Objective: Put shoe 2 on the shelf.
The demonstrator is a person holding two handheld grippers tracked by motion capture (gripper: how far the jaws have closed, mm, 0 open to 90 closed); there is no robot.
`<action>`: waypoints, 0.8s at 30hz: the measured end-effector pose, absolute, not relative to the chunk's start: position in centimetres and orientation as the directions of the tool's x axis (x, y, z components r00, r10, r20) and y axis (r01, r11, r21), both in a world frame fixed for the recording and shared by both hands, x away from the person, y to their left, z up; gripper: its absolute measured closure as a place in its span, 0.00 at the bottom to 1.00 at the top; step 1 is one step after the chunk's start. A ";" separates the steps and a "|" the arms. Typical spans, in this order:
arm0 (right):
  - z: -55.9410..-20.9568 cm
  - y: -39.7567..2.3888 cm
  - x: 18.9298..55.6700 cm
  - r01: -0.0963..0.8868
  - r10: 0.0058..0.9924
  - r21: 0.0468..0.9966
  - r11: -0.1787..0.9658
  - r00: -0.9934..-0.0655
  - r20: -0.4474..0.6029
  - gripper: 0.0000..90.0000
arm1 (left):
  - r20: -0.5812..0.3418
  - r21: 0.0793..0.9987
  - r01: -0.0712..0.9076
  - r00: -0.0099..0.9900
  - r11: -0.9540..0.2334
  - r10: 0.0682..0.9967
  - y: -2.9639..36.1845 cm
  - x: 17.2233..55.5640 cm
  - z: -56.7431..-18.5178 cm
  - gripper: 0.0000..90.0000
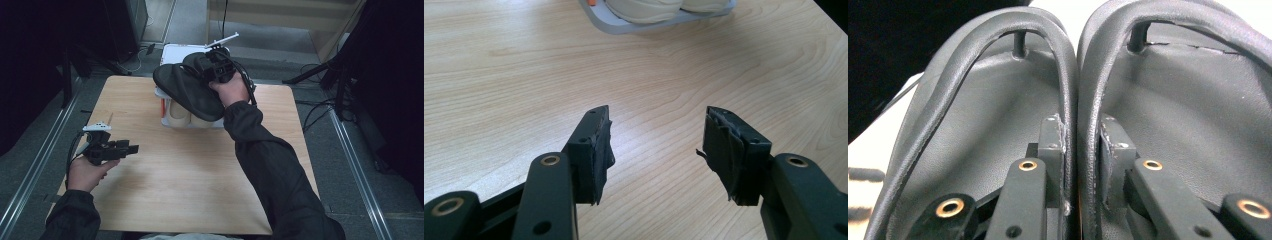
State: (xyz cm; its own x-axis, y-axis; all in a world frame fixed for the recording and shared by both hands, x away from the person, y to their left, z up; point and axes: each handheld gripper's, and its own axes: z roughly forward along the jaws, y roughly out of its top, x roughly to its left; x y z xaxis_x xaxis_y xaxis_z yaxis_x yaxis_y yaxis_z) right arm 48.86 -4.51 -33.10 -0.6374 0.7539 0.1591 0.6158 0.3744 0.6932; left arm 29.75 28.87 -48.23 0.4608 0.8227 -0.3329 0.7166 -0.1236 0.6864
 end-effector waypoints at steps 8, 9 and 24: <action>-32.9 -3.8 50.8 0.650 0.829 0.699 0.298 -0.540 0.148 0.85 | -0.336 0.689 0.715 0.461 -0.119 0.821 28.8 29.8 -48.2 0.50; -32.9 -3.6 51.1 0.658 0.844 0.698 0.282 -0.517 0.146 0.85 | -0.336 0.689 0.715 0.461 -0.119 0.821 28.8 29.8 -48.2 0.50; -33.8 0.9 53.8 0.687 0.958 0.723 0.074 -0.251 0.141 0.85 | -0.340 0.694 0.707 0.492 -0.139 0.801 28.2 29.9 -48.2 0.50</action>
State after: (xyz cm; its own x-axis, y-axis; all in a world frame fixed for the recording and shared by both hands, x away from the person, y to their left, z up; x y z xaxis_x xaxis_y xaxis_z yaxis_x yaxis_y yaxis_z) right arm 53.82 0.89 -33.80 -0.2508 0.9578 0.1406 0.6866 0.0736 0.7233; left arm 29.88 28.22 -48.16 0.4919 0.8014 -0.3403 0.7067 -0.1392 0.6937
